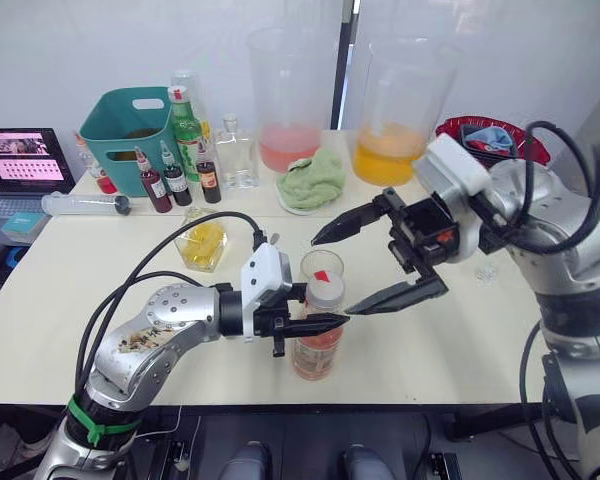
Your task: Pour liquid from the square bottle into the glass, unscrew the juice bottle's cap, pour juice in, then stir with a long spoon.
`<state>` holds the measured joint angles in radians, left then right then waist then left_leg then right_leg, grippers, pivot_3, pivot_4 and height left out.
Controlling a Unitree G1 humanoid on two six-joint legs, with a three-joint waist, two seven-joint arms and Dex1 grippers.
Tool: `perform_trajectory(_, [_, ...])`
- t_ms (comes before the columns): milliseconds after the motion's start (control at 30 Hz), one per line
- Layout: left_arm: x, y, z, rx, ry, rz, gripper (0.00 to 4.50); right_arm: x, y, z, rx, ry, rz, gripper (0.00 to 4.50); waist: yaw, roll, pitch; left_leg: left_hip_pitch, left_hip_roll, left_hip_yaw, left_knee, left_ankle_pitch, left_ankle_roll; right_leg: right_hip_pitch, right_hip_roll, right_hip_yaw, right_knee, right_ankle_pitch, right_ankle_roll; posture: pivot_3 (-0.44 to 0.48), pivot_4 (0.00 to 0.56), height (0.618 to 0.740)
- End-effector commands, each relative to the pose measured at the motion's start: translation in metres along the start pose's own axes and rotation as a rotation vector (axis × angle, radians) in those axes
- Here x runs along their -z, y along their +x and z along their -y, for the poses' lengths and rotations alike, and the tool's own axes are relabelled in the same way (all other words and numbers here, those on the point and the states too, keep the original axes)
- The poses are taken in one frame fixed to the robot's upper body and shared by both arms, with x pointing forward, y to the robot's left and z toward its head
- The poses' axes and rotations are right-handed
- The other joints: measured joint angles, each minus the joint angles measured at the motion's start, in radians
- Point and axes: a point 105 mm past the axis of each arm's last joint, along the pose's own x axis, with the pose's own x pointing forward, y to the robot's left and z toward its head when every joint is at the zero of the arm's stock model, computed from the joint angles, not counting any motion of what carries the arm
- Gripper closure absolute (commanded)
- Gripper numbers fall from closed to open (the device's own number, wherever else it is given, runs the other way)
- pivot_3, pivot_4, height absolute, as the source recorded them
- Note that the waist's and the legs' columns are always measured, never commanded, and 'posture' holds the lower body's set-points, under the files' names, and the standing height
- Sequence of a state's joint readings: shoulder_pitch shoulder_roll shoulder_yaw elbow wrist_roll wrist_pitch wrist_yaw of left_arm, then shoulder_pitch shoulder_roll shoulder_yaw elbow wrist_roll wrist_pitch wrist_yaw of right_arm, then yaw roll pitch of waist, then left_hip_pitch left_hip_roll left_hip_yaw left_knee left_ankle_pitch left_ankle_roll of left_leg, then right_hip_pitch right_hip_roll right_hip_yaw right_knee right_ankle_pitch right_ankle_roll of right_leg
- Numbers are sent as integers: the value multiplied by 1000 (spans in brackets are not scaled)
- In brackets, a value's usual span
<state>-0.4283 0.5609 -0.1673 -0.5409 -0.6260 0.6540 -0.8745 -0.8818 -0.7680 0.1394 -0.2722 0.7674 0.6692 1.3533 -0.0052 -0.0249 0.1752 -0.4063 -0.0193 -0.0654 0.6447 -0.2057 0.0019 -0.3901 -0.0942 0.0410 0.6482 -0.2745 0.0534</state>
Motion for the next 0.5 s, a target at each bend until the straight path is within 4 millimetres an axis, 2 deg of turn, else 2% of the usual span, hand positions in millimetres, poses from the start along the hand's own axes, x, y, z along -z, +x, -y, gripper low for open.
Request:
perform_trajectory(33, [9,6,7,63,-45,-19,3072,-4,-1,0,150,-38,-21,18,1,0,0,0,0,0,0,0,0,0,0,0,0,0,0,0,150,740])
perform_trajectory(133, [9,8,4,90,-44,-19,3072,8,-1,-2,297,9,-37,18,9,0,0,0,0,0,0,0,0,0,0,0,0,0,0,0,150,740])
perform_trajectory(300, [8,11,3,127,-37,-18,3072,12,3,-7,371,47,-26,18,12,0,0,0,0,2,1,0,0,0,0,0,0,0,0,0,150,740])
perform_trajectory(400, [8,11,1,129,-37,-18,3072,14,4,-6,403,62,-25,813,13,0,0,0,0,5,1,0,0,1,0,0,0,0,0,0,150,740])
perform_trajectory(500, [8,9,0,125,-37,-19,3072,13,6,-8,398,78,-1,1809,14,0,0,0,0,7,1,0,0,1,0,0,0,0,0,0,150,740])
